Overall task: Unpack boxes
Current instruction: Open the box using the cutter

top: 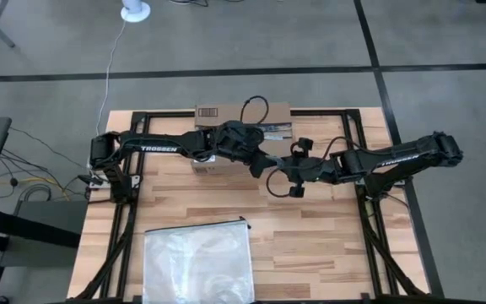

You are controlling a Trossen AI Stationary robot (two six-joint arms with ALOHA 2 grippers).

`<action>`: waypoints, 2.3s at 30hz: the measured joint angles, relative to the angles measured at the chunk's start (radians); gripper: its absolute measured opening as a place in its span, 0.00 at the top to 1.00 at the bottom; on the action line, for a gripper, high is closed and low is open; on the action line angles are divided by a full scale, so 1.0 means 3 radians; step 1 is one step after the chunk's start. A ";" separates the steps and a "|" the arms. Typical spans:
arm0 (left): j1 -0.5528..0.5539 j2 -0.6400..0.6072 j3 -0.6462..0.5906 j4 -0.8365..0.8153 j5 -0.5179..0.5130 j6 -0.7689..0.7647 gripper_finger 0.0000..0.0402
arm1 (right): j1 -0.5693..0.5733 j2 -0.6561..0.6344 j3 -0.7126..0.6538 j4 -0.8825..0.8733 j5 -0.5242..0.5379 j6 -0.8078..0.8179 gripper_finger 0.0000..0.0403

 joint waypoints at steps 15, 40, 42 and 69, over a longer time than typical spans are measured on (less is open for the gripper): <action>0.0002 -0.0008 0.0001 -0.0123 -0.0085 0.0028 0.84 | -0.0006 0.0114 -0.0002 0.0075 -0.0013 -0.0022 0.71; -0.0025 -0.0004 -0.0003 -0.0084 0.0282 -0.0071 0.44 | -0.0010 0.0106 0.0043 0.0119 0.0016 0.0018 0.71; -0.0042 -0.0004 -0.0003 -0.0088 0.0261 -0.0088 0.40 | -0.0010 0.0106 0.0043 0.0126 0.0019 0.0017 0.71; -0.0033 -0.0004 -0.0005 -0.0096 -0.0160 0.0030 0.83 | 0.0018 0.0105 0.0041 0.0129 0.0018 0.0037 0.74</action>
